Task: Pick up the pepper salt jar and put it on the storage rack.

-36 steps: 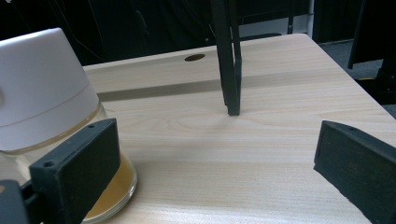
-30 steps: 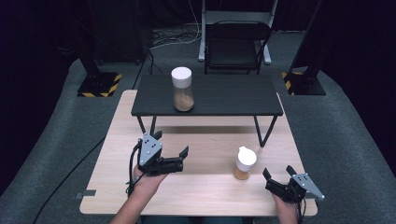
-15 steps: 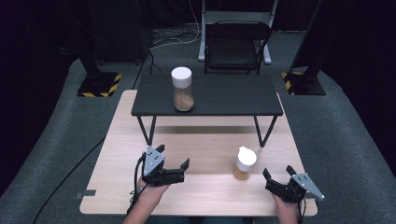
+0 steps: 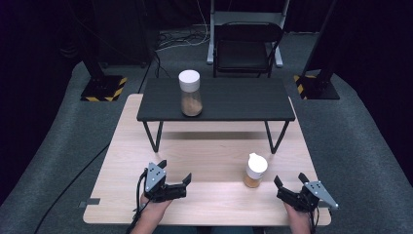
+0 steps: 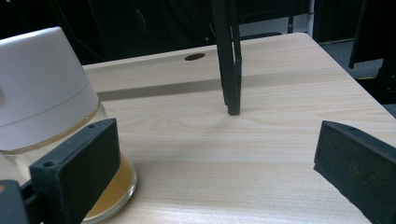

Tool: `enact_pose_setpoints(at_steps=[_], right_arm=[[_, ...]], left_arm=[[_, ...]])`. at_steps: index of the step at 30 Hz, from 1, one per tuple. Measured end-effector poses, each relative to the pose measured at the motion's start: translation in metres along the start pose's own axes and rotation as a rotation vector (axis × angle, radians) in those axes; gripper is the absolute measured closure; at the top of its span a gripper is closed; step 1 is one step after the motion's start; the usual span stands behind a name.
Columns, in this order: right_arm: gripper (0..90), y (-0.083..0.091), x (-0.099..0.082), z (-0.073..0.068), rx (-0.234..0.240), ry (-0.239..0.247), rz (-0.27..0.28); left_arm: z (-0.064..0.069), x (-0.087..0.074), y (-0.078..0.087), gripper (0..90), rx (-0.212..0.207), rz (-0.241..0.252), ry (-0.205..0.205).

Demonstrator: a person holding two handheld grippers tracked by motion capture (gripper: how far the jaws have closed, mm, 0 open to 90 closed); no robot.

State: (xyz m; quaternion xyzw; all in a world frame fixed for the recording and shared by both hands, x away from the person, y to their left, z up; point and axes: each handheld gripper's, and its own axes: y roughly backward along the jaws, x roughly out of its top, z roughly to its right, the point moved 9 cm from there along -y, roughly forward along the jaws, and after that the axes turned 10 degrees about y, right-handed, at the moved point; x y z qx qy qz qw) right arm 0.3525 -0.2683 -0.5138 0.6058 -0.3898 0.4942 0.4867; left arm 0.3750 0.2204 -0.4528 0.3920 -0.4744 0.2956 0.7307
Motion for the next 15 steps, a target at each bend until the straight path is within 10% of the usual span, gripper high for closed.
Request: enact_pose_setpoints(at_steps=[15], right_arm=[[0.0, 0.0, 0.0, 0.002, -0.003, -0.024, -0.003]], left_arm=[[-0.036, -0.048, 0.003, 0.0, 0.072, -0.058, 0.018]])
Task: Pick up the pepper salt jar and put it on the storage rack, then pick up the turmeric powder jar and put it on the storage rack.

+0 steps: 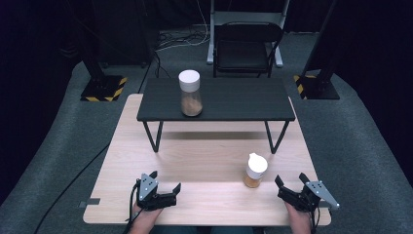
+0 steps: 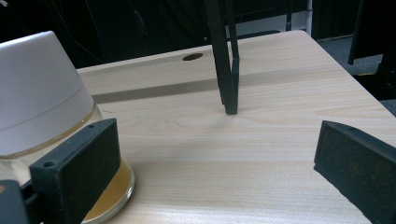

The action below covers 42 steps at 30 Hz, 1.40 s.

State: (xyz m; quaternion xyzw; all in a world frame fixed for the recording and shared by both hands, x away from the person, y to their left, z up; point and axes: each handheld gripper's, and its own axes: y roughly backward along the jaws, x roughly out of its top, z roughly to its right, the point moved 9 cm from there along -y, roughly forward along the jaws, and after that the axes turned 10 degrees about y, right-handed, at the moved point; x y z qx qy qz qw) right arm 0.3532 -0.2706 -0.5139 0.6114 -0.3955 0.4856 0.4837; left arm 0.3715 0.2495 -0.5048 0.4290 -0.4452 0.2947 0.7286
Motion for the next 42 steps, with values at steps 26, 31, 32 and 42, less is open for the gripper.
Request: enact_pose_setpoints(at_steps=[26, 31, 32, 42], right_arm=[[0.0, 0.001, 0.001, 0.0, 0.0, 0.004, 0.012], [0.0, 0.007, 0.009, -0.001, 0.016, 0.017, 0.022], [0.0, 0.009, 0.01, -0.002, 0.016, 0.025, 0.024], [0.0, 0.019, 0.024, -0.01, 0.022, 0.059, 0.007]], left_arm=[[-0.006, -0.005, 0.002, 0.0, 0.031, 0.03, 0.051], [-0.005, -0.005, 0.002, 0.1, 0.044, 0.035, 0.05], [-0.005, -0.005, 0.002, 0.1, 0.045, 0.035, 0.05], [-0.006, -0.004, 0.002, 0.1, 0.036, 0.03, 0.052]])
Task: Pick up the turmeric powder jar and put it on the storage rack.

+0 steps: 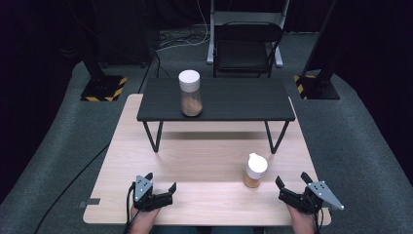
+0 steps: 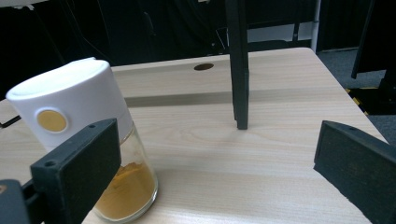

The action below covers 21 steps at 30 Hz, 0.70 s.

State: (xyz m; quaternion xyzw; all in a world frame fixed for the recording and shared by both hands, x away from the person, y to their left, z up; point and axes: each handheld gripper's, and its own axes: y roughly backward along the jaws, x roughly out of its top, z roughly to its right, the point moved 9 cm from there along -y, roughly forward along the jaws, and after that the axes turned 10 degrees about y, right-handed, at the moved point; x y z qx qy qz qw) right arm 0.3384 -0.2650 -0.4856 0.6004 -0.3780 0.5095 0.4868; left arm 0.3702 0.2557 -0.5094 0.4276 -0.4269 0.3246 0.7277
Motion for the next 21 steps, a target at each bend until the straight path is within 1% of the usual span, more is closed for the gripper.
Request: enact_pose_setpoints(at_steps=[6, 11, 15, 19, 21], right_arm=[[0.0, 0.005, 0.004, -0.001, 0.012, -0.002, 0.0], [0.0, 0.01, 0.007, -0.005, 0.02, 0.011, -0.009], [0.0, 0.013, 0.009, -0.009, 0.026, 0.025, -0.022], [0.3, 0.014, 0.011, -0.015, 0.03, 0.048, -0.055], [0.3, 0.015, 0.011, -0.018, 0.034, 0.055, -0.061]], left_arm=[[0.001, 0.0, 0.0, 0.1, 0.002, 0.004, -0.004], [0.0, 0.0, 0.0, 0.0, 0.0, 0.002, -0.003], [0.0, 0.0, 0.0, 0.1, -0.002, 0.002, -0.004], [0.0, 0.0, 0.0, 0.1, -0.004, 0.003, -0.005], [0.0, -0.001, 0.001, 0.1, -0.005, 0.006, -0.009]])
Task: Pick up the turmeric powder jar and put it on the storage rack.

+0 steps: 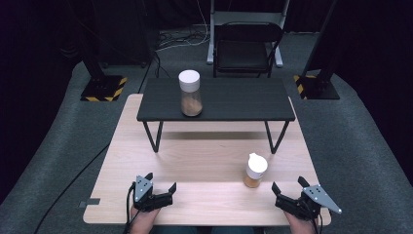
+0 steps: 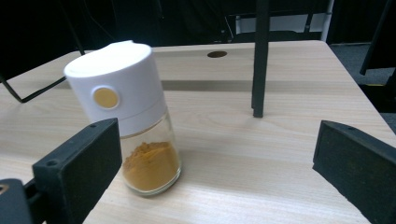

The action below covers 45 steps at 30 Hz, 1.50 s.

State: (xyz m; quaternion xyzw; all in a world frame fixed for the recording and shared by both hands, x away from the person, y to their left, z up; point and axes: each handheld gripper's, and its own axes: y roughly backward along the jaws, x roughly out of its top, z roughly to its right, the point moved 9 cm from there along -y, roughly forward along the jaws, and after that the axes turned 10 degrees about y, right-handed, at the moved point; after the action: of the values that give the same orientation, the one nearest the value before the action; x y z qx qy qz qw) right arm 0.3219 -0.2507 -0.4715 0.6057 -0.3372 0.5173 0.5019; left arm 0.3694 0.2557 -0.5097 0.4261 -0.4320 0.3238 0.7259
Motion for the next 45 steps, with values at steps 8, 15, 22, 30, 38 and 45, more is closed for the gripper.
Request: enact_pose_setpoints(at_steps=[8, 15, 22, 30, 38, 45], right_arm=[[0.4, 0.002, 0.004, -0.011, 0.013, 0.02, 0.0], [0.5, -0.006, 0.006, -0.017, 0.027, 0.05, -0.008], [0.6, -0.014, 0.005, -0.017, 0.032, 0.051, -0.016], [0.7, -0.02, 0.008, -0.02, 0.045, 0.063, -0.014], [0.6, -0.028, 0.015, -0.029, 0.066, 0.083, -0.01], [0.9, -0.037, 0.02, -0.035, 0.081, 0.08, -0.014]], left_arm=[[0.0, -0.001, 0.001, 0.1, -0.003, 0.008, -0.005], [0.0, -0.001, 0.001, 0.1, -0.005, 0.01, -0.005], [0.0, -0.001, 0.001, 0.2, -0.005, 0.009, -0.005], [0.0, -0.001, 0.001, 0.2, -0.007, 0.007, -0.003], [0.0, 0.0, 0.001, 0.2, -0.007, 0.005, -0.003], [-0.002, 0.0, 0.0, 0.1, -0.018, 0.0, 0.002]])
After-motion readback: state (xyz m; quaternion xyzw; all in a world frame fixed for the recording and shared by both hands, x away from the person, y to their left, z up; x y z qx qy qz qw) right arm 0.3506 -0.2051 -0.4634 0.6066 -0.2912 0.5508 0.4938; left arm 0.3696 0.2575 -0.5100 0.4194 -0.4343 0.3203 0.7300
